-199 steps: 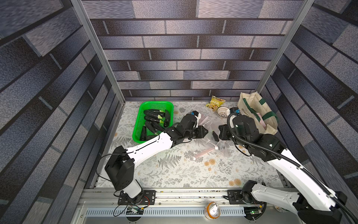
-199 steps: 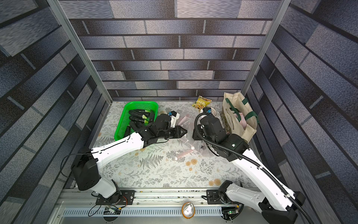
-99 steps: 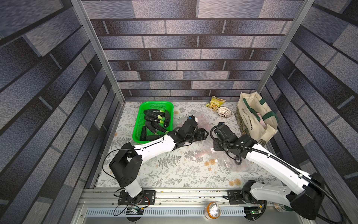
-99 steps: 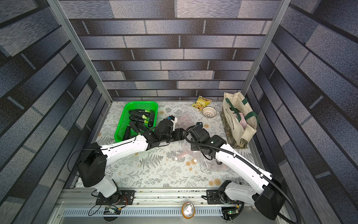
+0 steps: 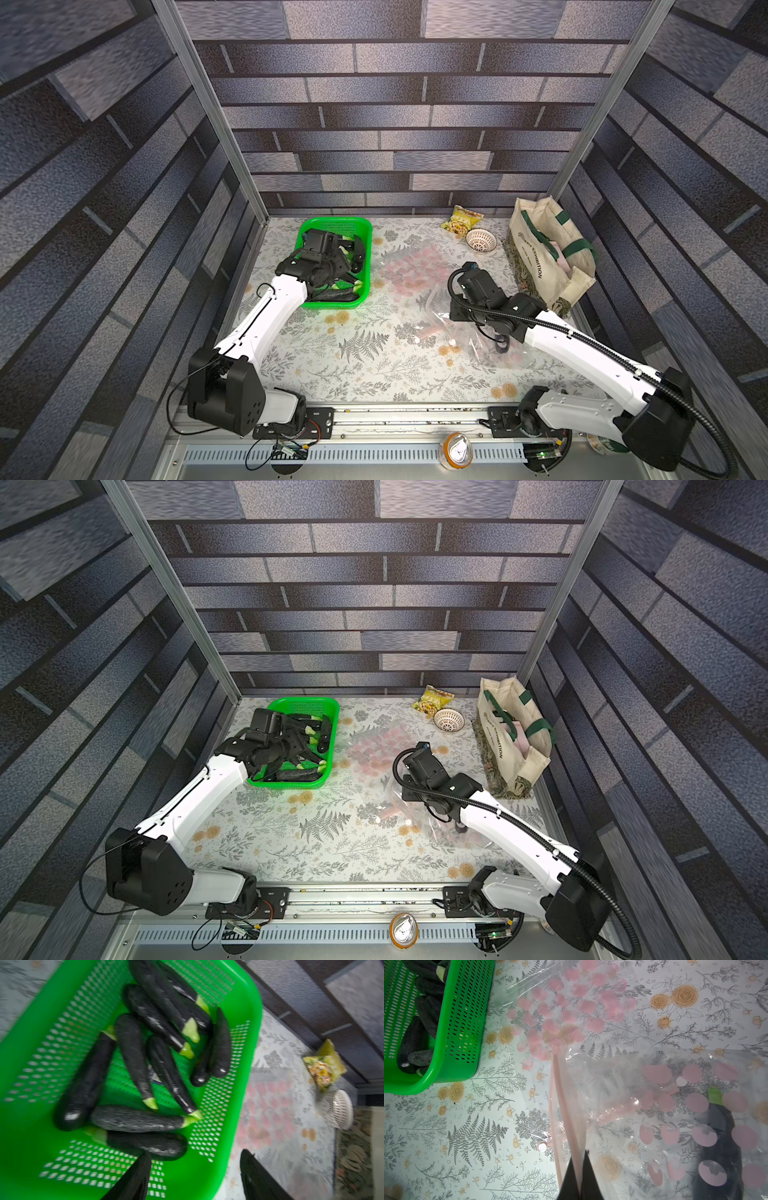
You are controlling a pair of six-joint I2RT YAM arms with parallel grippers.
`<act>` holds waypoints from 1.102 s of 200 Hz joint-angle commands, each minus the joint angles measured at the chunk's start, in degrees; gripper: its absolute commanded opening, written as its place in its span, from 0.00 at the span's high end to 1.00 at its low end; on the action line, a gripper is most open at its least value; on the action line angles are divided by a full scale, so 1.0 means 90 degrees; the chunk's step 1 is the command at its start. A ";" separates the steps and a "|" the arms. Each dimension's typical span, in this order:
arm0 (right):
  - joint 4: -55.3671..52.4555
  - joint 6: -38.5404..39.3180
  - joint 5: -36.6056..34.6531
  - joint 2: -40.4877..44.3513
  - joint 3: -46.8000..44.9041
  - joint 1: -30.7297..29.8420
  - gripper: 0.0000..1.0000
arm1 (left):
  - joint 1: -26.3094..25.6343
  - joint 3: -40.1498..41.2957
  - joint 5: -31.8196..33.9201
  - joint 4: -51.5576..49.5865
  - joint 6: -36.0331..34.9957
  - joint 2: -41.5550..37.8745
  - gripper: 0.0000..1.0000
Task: Place the eggplant in a zip-top bag and seal the zipper
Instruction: Adjust the zipper food storage bag at the center of the board.
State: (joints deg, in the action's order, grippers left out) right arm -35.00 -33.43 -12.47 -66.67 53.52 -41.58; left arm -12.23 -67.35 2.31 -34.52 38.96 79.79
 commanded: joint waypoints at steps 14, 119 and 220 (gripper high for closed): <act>0.0198 -0.0114 0.0103 0.0222 -0.0164 0.0040 1.00 | 0.0636 -0.0585 0.0531 -0.1026 -0.1001 0.0952 0.34; 0.0236 -0.0137 0.0038 0.0332 -0.0331 0.0040 1.00 | 0.1095 -0.2633 0.0529 -0.0901 -0.1367 0.3886 0.47; 0.0280 -0.0103 0.0022 0.0242 -0.0278 0.0041 1.00 | 0.1169 -0.3467 0.0460 -0.1105 -0.1361 0.5096 0.52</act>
State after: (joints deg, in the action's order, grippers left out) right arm -33.10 -34.04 -11.92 -64.36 51.35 -41.58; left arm -2.28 -98.48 6.57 -42.96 27.24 125.12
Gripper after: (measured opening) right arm 0.046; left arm 0.512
